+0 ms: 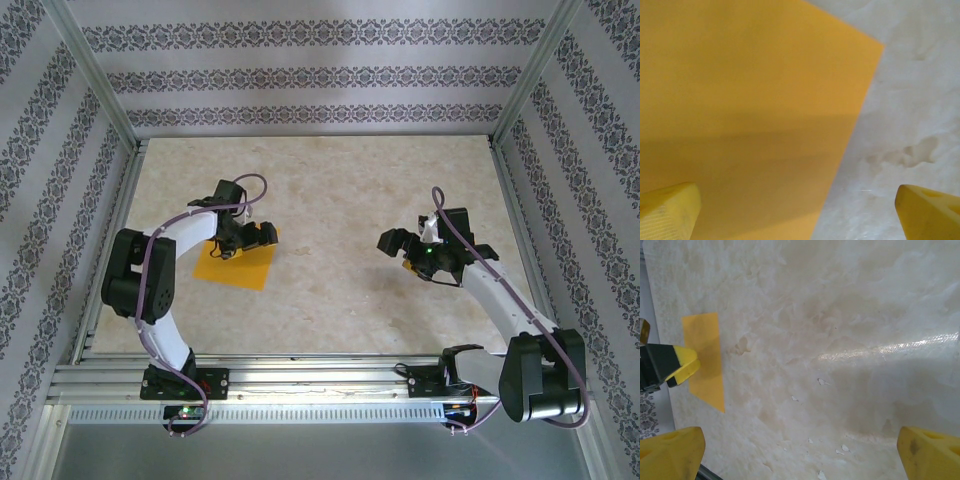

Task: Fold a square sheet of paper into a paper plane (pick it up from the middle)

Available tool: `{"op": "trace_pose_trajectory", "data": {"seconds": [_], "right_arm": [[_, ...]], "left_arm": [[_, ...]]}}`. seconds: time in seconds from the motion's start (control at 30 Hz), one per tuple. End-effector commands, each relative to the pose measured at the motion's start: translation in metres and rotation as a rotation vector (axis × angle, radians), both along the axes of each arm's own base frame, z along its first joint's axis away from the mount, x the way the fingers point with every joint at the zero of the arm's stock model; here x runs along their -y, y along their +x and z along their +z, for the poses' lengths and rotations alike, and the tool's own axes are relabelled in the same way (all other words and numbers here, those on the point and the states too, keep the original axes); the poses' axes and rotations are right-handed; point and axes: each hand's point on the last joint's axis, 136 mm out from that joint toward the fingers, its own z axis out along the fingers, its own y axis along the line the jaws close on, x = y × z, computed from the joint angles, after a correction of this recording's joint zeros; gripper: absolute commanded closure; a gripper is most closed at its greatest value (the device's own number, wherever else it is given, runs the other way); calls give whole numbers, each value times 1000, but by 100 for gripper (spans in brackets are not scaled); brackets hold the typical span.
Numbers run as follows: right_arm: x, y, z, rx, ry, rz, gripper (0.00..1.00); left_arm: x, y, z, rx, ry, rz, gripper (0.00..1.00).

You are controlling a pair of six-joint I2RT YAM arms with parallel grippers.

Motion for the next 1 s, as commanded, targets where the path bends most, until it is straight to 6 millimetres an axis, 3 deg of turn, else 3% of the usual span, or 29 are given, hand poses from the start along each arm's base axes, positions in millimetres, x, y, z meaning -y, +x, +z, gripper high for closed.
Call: {"op": "trace_pose_trajectory", "data": {"seconds": [0.0, 0.2, 0.43, 0.53, 0.6, 0.73, 0.8, 0.97], "right_arm": [[-6, 9, 9, 24, 23, -4, 2], [-8, 14, 10, 20, 8, -16, 2], [4, 15, 3, 10, -47, -72, 2], [17, 12, -9, -22, -97, -134, 2], [27, 9, -16, -48, -112, -178, 2], [38, 4, -21, -70, -95, -233, 2], [36, 4, -14, -33, -87, -211, 2], [27, 6, 8, 62, -63, -119, 2]], "left_arm": [[-3, -17, -7, -53, 39, -10, 1], [13, -33, -18, -36, -42, 84, 0], [75, -38, -17, 31, -120, 187, 0], [109, -35, -12, 72, -160, 209, 0], [118, -36, -11, 92, -109, 224, 0], [139, -33, 2, 148, -63, 208, 0], [145, -28, 17, 198, -49, 175, 0], [129, -9, 64, 431, 122, 60, 0]]}}
